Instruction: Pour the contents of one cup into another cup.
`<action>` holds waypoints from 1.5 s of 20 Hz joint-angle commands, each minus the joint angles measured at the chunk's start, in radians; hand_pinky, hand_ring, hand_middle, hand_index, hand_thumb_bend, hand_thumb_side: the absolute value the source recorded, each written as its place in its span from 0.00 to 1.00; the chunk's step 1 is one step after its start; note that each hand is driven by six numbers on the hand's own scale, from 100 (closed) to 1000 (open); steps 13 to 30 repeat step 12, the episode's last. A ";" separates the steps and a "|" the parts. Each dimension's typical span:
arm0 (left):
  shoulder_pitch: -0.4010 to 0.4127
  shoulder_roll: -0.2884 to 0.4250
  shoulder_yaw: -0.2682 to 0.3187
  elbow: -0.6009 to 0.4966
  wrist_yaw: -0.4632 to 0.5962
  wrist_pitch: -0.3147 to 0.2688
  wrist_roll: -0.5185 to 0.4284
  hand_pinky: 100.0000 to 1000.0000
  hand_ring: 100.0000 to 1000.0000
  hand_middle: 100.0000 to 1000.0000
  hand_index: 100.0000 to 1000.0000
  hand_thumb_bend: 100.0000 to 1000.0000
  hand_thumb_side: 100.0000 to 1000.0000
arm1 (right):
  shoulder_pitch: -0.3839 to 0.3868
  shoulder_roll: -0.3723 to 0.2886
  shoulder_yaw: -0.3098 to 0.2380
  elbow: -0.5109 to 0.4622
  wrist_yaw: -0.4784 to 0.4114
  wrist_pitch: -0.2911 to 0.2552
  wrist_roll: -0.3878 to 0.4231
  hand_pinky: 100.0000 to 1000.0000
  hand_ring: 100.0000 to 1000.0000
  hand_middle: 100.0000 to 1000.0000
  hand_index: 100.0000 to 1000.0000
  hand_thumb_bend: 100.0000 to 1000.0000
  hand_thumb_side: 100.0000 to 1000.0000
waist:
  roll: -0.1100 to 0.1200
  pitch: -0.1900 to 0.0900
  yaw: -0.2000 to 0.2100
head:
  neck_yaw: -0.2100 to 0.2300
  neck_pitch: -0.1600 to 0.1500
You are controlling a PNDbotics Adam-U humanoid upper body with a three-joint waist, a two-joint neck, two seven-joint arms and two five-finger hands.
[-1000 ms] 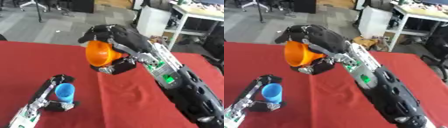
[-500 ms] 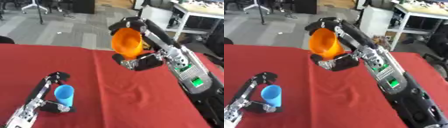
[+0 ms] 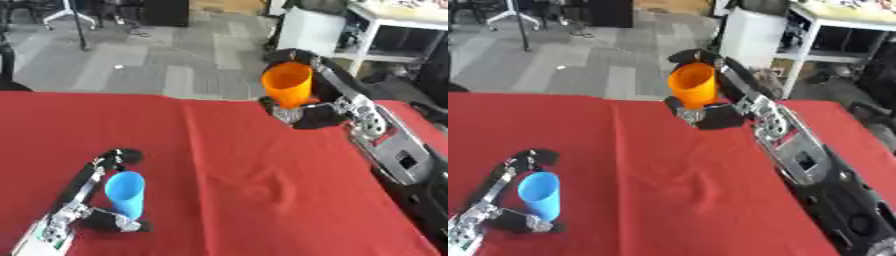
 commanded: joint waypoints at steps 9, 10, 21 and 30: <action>-0.007 -0.014 -0.003 0.008 -0.042 -0.020 0.045 0.62 0.72 0.74 0.78 0.99 0.00 | -0.058 0.084 0.000 0.223 0.042 -0.062 -0.016 0.46 0.52 0.62 0.80 0.18 0.00 | 0.000 -0.017 0.013 | -0.023 0.003; -0.007 -0.014 -0.002 0.007 -0.040 -0.019 0.045 0.62 0.72 0.74 0.78 0.99 0.00 | -0.057 0.086 0.001 0.227 0.049 -0.067 -0.012 0.51 0.58 0.64 0.81 0.24 0.00 | -0.001 -0.018 0.014 | -0.022 0.004; -0.006 -0.013 -0.002 0.005 -0.037 -0.017 0.045 0.62 0.72 0.74 0.78 0.99 0.00 | -0.052 0.088 0.003 0.228 0.063 -0.079 -0.002 0.59 0.64 0.67 0.83 0.33 0.00 | -0.004 -0.019 0.014 | -0.022 0.005; -0.006 -0.013 -0.002 0.005 -0.037 -0.017 0.045 0.62 0.72 0.74 0.78 0.99 0.00 | -0.052 0.088 0.003 0.228 0.063 -0.079 -0.002 0.59 0.64 0.67 0.83 0.33 0.00 | -0.004 -0.019 0.014 | -0.022 0.005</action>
